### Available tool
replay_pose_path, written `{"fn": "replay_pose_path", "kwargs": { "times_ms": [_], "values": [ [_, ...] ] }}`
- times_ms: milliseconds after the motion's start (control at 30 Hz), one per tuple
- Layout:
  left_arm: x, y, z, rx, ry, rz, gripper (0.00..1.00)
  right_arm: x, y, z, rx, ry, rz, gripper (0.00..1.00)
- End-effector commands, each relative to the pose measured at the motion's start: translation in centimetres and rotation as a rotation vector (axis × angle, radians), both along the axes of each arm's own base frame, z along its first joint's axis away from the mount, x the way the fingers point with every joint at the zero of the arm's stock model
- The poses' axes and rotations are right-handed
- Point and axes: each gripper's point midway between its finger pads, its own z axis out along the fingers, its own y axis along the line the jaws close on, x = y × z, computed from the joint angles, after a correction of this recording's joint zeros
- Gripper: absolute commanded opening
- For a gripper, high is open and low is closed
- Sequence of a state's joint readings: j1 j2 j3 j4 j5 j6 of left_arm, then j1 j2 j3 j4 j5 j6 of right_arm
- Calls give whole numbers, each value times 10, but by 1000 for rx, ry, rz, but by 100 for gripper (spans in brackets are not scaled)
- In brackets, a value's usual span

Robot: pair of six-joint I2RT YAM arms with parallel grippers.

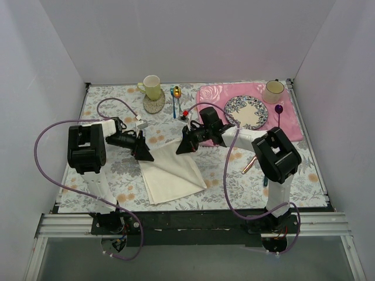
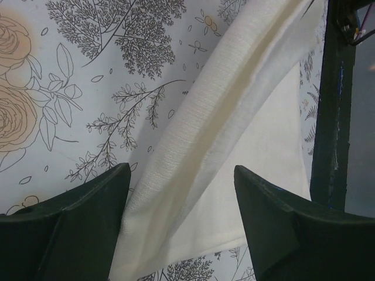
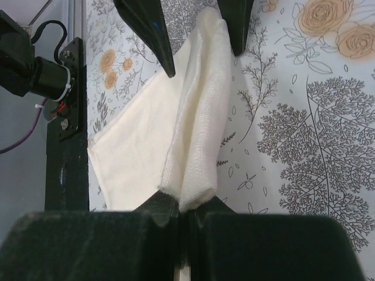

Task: Fold the napkin into a case and place the utensils inside
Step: Pick up the upper triangle-folded napkin from the center of the board.

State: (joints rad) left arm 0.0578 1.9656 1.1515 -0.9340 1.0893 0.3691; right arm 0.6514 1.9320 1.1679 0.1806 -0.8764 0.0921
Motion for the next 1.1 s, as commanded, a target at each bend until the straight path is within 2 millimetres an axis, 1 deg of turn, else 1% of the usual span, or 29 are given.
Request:
{"fn": "replay_pose_path", "kwargs": {
  "times_ms": [0, 100, 200, 233, 300, 433, 567, 600, 633, 667, 700, 733, 800, 900, 967, 1000, 1067],
  "values": [
    [-11, 7, -12, 40, 30, -40, 69, -6, 2, 37, 83, -122, 62, 1],
    [-12, 6, -11, 25, 42, -45, 63, -8, 1, 44, 101, -138, 78, 1],
    [-17, 4, -11, 2, 76, -57, 58, -12, 0, 48, 113, -142, 95, 1],
    [-20, 3, -11, -4, 98, -59, 54, -13, 0, 50, 117, -143, 100, 1],
    [-20, 4, -11, -11, 101, -67, 52, -15, 0, 56, 128, -149, 110, 1],
    [-20, 3, -7, -42, 108, -55, 41, -15, -1, 60, 134, -153, 112, 1],
    [-24, 4, -6, -47, 115, -62, 39, -17, -3, 66, 142, -147, 124, 1],
    [-25, 4, -6, -48, 114, -63, 39, -17, -3, 66, 146, -169, 134, 1],
    [-25, 4, -5, -48, 106, -69, 39, -18, -4, 66, 144, -173, 139, 1],
    [-25, 4, -3, -47, 90, -71, 55, -20, -4, 67, 149, -172, 151, 1],
    [-23, 4, -1, -47, 75, -73, 62, -20, -4, 68, 150, -171, 156, 1],
    [-20, 3, 0, -45, 52, -74, 66, -22, -5, 66, 142, -154, 164, 1],
    [-15, 4, 3, -36, 14, -77, 66, -24, -5, 66, 142, -160, 184, 1],
    [-8, 8, -1, -9, -17, -108, 66, -26, -7, 63, 135, -165, 200, 1],
    [-12, 10, -3, 2, 5, -132, 66, -28, -8, 61, 131, -162, 211, 1],
    [-13, 10, -5, 3, 8, -139, 66, -26, -7, 64, 136, -175, 216, 1],
    [-13, 10, -8, 16, -4, -152, 69, -27, -7, 65, 140, -179, 222, 1]
  ]
}}
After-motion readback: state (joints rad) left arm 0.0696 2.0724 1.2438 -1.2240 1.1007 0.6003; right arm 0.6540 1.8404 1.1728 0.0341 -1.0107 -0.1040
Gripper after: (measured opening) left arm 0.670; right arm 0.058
